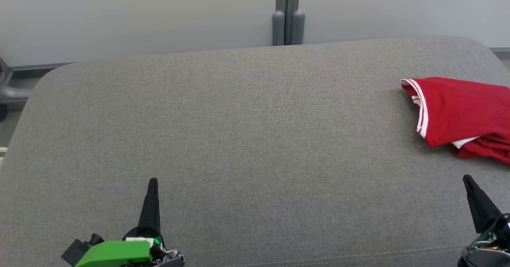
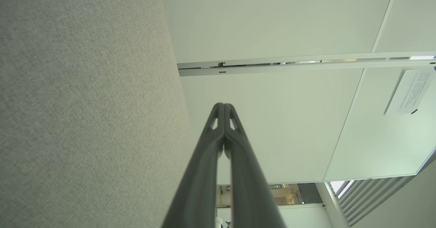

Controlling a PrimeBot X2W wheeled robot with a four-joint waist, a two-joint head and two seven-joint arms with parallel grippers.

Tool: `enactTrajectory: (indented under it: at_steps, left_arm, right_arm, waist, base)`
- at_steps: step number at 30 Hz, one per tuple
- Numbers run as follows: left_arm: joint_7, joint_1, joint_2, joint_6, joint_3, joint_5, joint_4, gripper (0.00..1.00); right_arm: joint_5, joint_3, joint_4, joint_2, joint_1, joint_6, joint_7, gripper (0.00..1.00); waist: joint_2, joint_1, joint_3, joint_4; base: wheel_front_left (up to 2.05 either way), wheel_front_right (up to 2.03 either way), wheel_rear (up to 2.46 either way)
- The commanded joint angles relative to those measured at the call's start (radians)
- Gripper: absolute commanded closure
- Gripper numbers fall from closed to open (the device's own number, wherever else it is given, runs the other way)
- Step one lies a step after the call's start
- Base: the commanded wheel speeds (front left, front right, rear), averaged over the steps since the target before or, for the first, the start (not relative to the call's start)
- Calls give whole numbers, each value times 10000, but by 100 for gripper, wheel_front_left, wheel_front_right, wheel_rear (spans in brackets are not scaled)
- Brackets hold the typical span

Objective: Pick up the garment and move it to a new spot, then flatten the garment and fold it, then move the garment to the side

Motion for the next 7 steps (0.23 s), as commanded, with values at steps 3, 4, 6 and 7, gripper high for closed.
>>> enactTrajectory:
  at_steps: [3, 4, 6, 7]
  left_arm:
    - [15, 118, 8, -60, 16, 21, -10, 100]
    - [15, 118, 8, -60, 16, 21, -10, 100]
    - [15, 118, 8, -60, 16, 21, -10, 100]
    - [15, 118, 8, -61, 16, 21, -10, 100]
  right_arm:
    - [-71, -31, 15, -6, -112, 4, 32, 100]
    - [-72, -33, 16, -5, -113, 4, 35, 100]
    - [-68, -37, 15, -2, -115, 4, 40, 100]
    - [-71, -38, 15, 0, -116, 4, 43, 100]
  waist:
    - [0, 0, 0, 0]
    - [0, 0, 0, 0]
    - [0, 0, 0, 0]
    - [0, 0, 0, 0]
  base:
    - [0, 0, 0]
    - [0, 0, 0]
    - [0, 0, 0]
    - [0, 0, 0]
